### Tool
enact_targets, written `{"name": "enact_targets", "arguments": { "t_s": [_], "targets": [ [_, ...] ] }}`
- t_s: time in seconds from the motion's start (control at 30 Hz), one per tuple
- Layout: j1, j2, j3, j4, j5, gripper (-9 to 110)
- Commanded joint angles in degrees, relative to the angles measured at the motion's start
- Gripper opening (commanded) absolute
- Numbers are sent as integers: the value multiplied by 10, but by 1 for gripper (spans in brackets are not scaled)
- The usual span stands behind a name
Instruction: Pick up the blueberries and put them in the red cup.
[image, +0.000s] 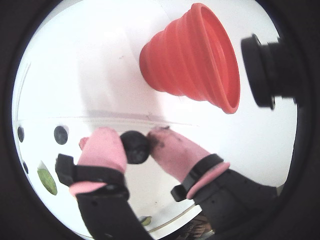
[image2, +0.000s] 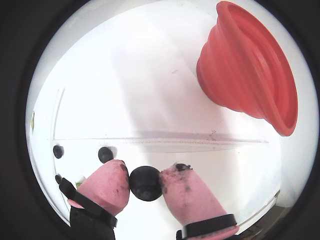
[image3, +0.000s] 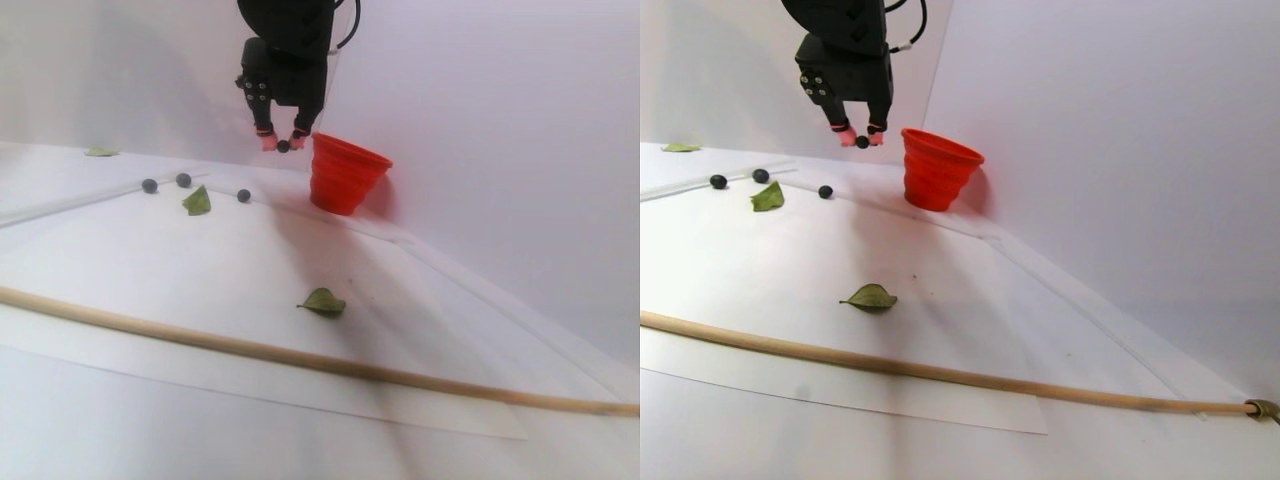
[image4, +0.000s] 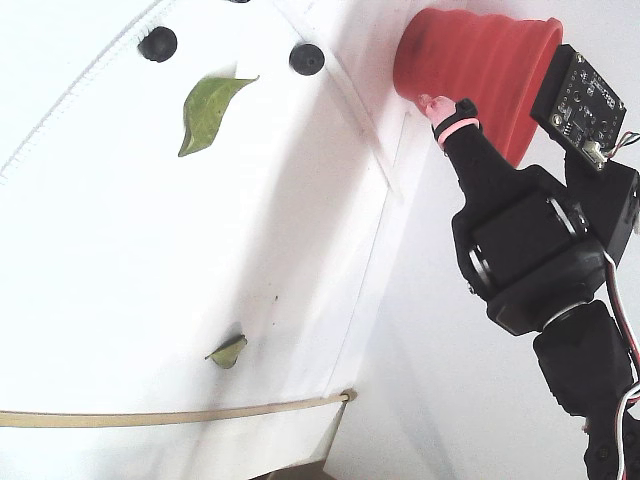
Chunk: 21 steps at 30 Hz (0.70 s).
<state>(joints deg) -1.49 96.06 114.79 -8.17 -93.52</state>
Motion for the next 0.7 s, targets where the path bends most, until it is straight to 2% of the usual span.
{"name": "enact_targets", "arguments": {
  "t_s": [0.0,0.67],
  "targets": [
    [37,83,-60,-11,-3,11],
    [81,67,-137,7,-16,11]
  ]
}}
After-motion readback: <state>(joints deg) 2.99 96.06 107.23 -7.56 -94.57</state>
